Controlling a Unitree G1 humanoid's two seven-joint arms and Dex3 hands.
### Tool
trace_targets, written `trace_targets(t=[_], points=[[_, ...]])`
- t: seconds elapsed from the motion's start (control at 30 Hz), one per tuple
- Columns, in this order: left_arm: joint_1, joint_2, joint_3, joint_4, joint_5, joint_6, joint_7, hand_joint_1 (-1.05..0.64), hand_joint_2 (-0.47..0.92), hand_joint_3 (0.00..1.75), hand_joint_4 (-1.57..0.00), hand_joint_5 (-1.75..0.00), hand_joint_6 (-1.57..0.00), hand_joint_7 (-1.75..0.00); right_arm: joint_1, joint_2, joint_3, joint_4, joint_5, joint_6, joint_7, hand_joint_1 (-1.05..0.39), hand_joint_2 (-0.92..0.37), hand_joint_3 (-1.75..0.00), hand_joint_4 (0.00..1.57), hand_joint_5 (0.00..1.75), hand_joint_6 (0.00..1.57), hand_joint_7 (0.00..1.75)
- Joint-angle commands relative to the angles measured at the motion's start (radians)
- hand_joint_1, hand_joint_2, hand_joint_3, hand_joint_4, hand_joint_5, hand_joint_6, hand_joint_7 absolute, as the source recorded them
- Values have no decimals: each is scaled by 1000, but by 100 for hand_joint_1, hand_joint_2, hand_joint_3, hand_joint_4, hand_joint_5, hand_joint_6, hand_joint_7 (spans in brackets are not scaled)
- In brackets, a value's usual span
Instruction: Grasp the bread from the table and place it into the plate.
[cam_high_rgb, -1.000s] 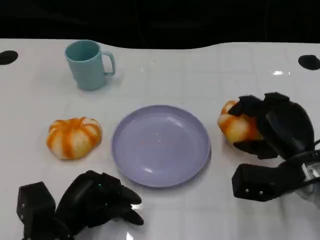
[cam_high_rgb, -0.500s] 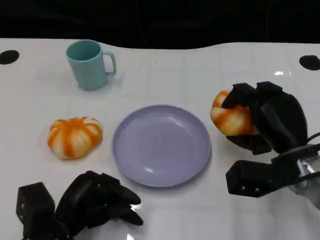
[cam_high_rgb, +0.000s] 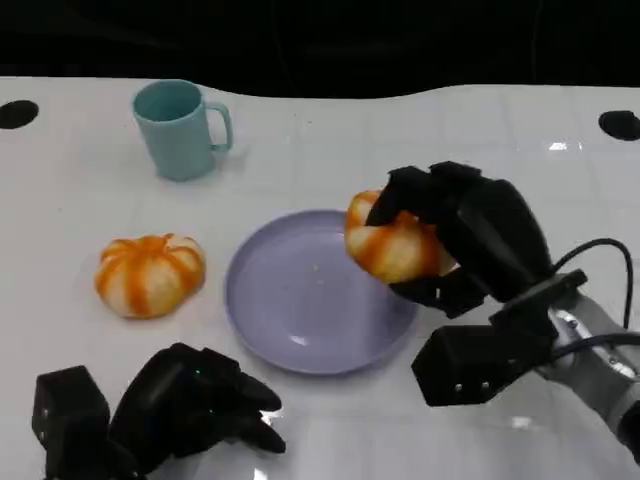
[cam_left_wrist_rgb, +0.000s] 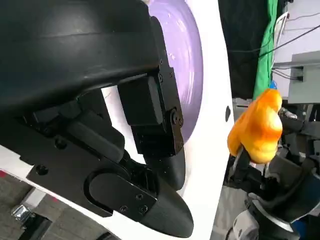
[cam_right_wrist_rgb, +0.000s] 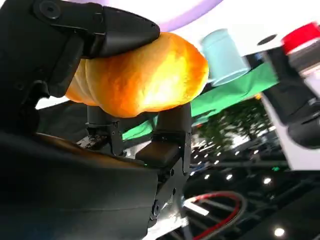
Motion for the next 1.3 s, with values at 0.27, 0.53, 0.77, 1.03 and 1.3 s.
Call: trace_targets(t=[0.27,0.53,0.77,1.03,1.3], points=[[5,17,-3,-7,7,-8,11,-105,80,1,-155,-25,-154,0,-58,37,16,48,-2,-15,56,-13,-22,-147,98,175,78,168],[13,14,-7,-12,10,-13,14,-105,81,0,-155,-25,-155,0,-113,120,38,234,25,-64,104,-15,-42,-128,88,175,74,159],[11,13,-10,-9,9,-14,16,-105,81,1,-155,-25,-154,0,-123,116,26,260,47,-54,198,-29,-63,-82,60,132,60,93],[14,11,-17,-13,16,-25,23,-105,82,1,-155,-25,-154,0,-109,83,21,188,69,8,372,-67,-92,-34,15,71,28,25],[16,8,-18,-20,18,-18,30,-105,81,0,-155,-25,-155,0,-65,55,17,78,72,70,446,-85,-92,-39,0,54,9,10]])
